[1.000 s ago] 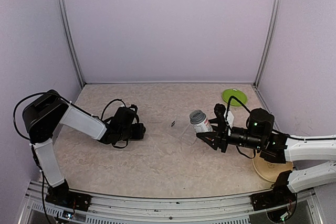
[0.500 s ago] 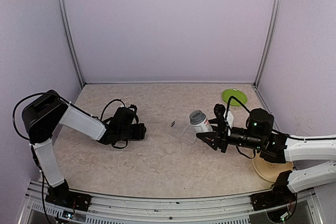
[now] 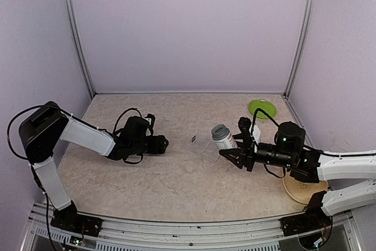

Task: Sort the pills into containers
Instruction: Place the lid of the pill bottle at the center of the board, then move the pill container to the center of the board.

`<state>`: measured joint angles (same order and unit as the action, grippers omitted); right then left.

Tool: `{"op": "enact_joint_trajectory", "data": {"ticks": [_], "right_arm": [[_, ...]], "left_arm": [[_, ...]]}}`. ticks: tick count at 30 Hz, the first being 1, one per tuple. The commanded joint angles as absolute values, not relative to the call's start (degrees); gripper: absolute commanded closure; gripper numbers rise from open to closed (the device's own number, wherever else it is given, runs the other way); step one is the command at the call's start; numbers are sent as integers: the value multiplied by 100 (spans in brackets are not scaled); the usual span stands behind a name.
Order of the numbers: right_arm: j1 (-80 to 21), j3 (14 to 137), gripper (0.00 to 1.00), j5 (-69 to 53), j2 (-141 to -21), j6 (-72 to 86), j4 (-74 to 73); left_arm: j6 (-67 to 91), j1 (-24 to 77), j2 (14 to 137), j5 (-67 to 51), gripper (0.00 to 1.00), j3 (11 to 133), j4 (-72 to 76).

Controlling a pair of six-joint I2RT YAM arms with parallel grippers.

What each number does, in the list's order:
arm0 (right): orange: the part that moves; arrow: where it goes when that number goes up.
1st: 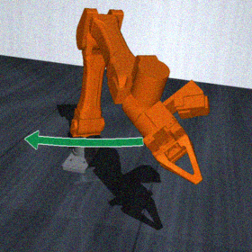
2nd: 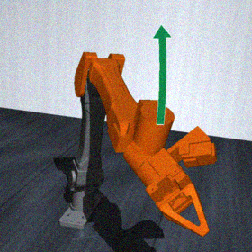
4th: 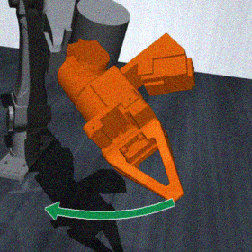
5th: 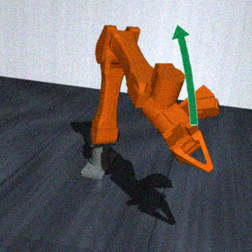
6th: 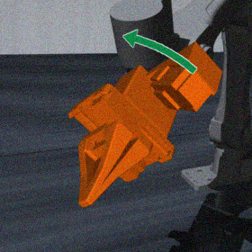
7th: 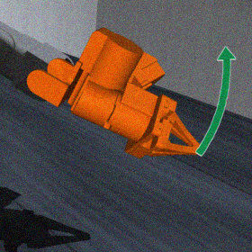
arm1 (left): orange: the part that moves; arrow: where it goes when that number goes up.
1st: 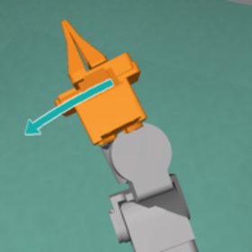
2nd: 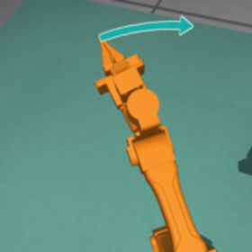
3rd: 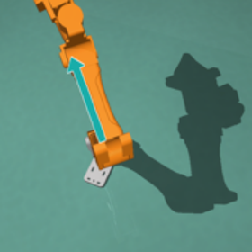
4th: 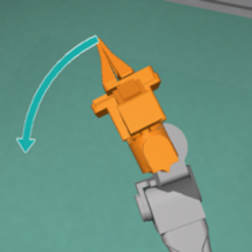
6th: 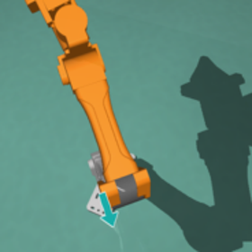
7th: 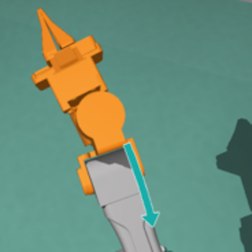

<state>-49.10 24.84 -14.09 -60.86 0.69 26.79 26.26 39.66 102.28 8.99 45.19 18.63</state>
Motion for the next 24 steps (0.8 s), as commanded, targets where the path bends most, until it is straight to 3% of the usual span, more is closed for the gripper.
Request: {"op": "enact_joint_trajectory", "data": {"ticks": [1, 6, 24], "right_arm": [[-4886, 2522, 71, -1401, -6095, 53, 2874], [-4880, 2519, 71, -1404, -6059, 61, 2865], [-4881, 2540, 71, -1374, -5968, 105, 2737]], "left_arm": [[2395, 3970, 10210, 148, 18, 4746, 2206], [2343, 4008, 10456, -409, 12, 5057, 2417], [2265, 4176, 11366, -1165, 10, 6034, 2417]]}}
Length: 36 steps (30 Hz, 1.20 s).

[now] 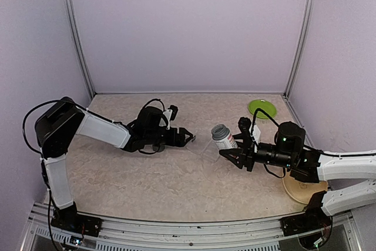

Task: Sort the pills into containers
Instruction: Move the pill container to the center of the board.

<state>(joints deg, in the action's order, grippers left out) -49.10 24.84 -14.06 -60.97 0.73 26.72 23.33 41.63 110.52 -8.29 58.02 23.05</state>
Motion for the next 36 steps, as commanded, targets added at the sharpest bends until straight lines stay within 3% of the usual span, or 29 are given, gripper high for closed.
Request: {"op": "enact_joint_trajectory", "data": {"ticks": [1, 9, 23, 36], "right_arm": [[-4882, 2540, 71, -1372, -5927, 112, 2713], [-4886, 2515, 71, -1104, -5802, 185, 2540], [-4842, 2615, 71, -314, -5906, 505, 1669], [-4739, 2288, 71, -32, -5645, 968, 1155]], "left_arm": [[2286, 4177, 11440, -1195, 10, 6076, 2418], [2500, 4166, 11786, -1792, 11, 6138, 2673], [2576, 4431, 11724, -2208, 25, 5902, 3032], [2686, 4705, 11616, -2234, 26, 5767, 3111]]}}
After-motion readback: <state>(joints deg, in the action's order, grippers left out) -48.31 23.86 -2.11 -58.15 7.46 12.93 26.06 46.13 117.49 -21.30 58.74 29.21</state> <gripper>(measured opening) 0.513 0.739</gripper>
